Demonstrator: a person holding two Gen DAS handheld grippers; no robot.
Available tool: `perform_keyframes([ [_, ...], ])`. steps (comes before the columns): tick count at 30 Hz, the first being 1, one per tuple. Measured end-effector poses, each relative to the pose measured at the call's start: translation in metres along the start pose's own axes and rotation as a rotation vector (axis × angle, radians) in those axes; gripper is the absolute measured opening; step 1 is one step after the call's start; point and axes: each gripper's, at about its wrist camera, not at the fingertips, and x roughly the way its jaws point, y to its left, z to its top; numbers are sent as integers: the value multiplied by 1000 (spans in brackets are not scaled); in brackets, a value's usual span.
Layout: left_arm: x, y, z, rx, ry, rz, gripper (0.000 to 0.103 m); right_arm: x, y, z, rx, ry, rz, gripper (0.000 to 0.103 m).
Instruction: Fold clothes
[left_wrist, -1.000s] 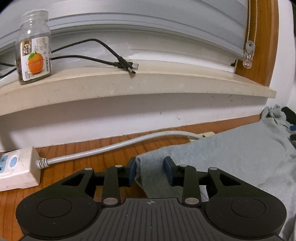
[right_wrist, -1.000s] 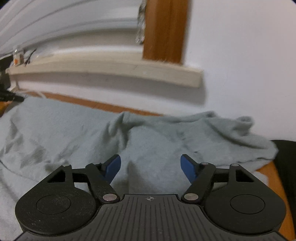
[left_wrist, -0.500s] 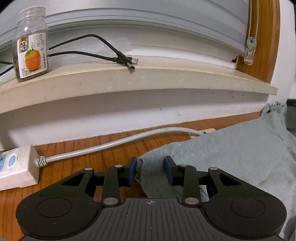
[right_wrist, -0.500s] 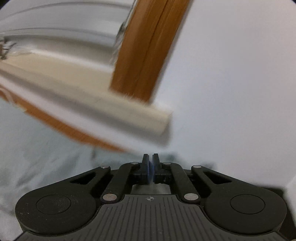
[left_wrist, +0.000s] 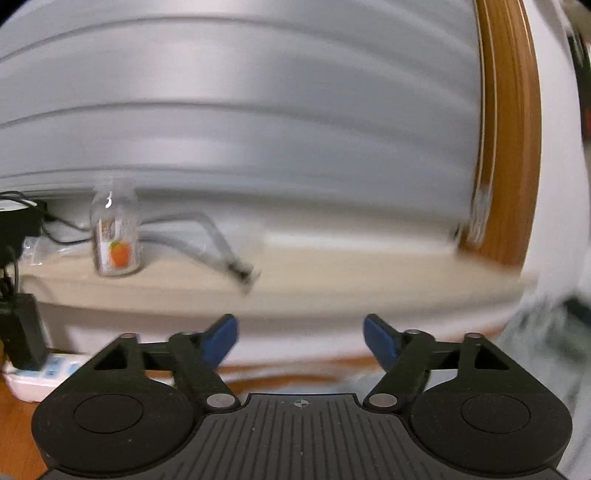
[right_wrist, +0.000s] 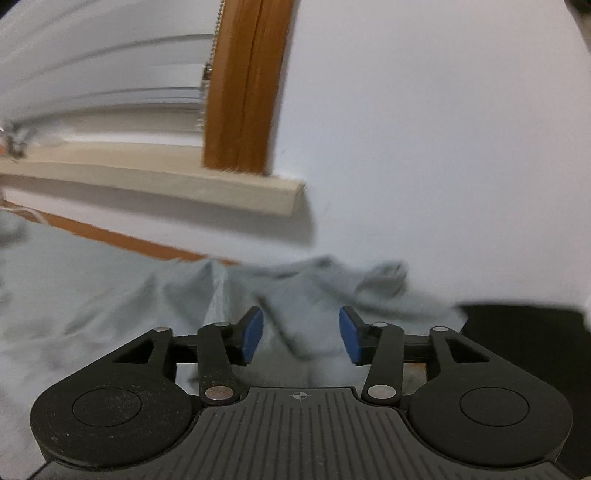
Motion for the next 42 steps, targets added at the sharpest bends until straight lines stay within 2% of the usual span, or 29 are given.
perform_keyframes([
  [3,8,-32,5,-12,6,-82,88,-7,7,-14,33,18,83,62],
  [9,25,-95,14,-26,20,-243,90,-6,30,-23,17,59,163,68],
  [13,52,-128,-8,99,96,-243,96,7,37,-21,-13,109,120,67],
  [14,57,-130,-13,118,119,-249,96,11,35,-20,-15,124,112,63],
  [15,59,-130,-17,125,132,-259,96,16,32,-17,-15,140,110,43],
  [17,60,-128,-25,134,147,-270,96,25,24,-8,-38,163,68,10],
  [22,57,-126,-38,144,171,-262,96,54,10,30,-155,127,-195,10],
  [25,62,-127,-37,142,183,-264,96,73,21,50,-271,12,-309,10],
  [27,64,-126,-37,135,195,-262,96,86,40,53,-404,-83,-391,10],
  [28,65,-125,-38,131,200,-262,96,91,44,53,-423,-98,-394,10],
  [29,65,-126,-38,131,205,-265,97,95,46,52,-412,-92,-372,12],
  [31,66,-126,-38,134,209,-267,98,101,47,50,-388,-67,-341,30],
  [32,66,-127,-38,136,211,-267,99,102,46,48,-375,-41,-340,50],
  [33,66,-127,-38,139,212,-268,99,99,43,45,-357,-29,-331,66],
  [34,66,-127,-38,141,213,-268,99,92,38,42,-329,-38,-320,69],
  [37,66,-128,-38,149,217,-269,100,59,12,38,-130,-79,-286,69],
  [38,67,-129,-38,149,218,-271,100,49,3,34,-63,-79,-249,67],
  [39,67,-129,-38,150,221,-272,100,39,-5,30,0,-74,-203,56],
  [40,68,-129,-38,152,224,-273,100,32,-10,24,52,-58,-154,50],
  [41,68,-130,-37,154,227,-275,101,27,-14,17,98,-36,-104,44],
  [42,69,-131,-37,158,230,-276,101,26,-16,9,129,-12,-65,44],
])
